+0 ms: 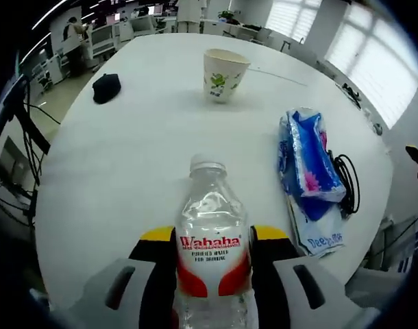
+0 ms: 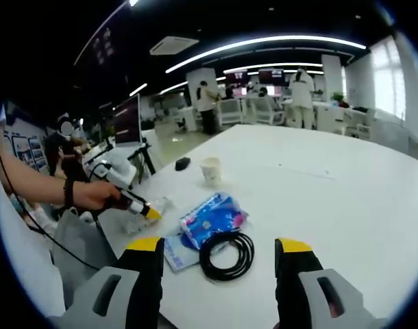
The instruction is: Arrange the tabletop items into an orderly group along one side of the table until the central work area is clear of visible clutter.
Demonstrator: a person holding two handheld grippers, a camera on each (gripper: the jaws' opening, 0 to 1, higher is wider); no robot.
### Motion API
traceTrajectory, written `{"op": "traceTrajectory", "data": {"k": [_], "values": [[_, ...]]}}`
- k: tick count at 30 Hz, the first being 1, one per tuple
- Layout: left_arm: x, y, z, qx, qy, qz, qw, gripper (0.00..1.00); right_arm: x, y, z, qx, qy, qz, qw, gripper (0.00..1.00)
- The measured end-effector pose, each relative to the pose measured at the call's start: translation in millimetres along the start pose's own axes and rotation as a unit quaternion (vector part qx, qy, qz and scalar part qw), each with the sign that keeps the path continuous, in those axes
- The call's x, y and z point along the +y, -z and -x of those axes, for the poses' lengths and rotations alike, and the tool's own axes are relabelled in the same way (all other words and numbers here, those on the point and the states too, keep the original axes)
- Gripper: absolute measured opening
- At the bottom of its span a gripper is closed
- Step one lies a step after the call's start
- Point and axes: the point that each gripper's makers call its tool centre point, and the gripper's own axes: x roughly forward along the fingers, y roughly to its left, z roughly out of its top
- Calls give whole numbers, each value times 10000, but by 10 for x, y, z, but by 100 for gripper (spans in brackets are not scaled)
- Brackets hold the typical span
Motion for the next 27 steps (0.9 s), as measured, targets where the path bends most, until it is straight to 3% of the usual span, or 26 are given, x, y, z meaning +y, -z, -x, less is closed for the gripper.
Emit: {"op": "traceTrajectory", "data": {"k": [10,27], "values": [[70,9,69,18,-31,-121,9999,40,-5,16,-17,6,24,-11,10000,67],[149,-167,331,-380,-115,-63,9992,40,47,-33,-87,-27,-77,30,10000,67]]}}
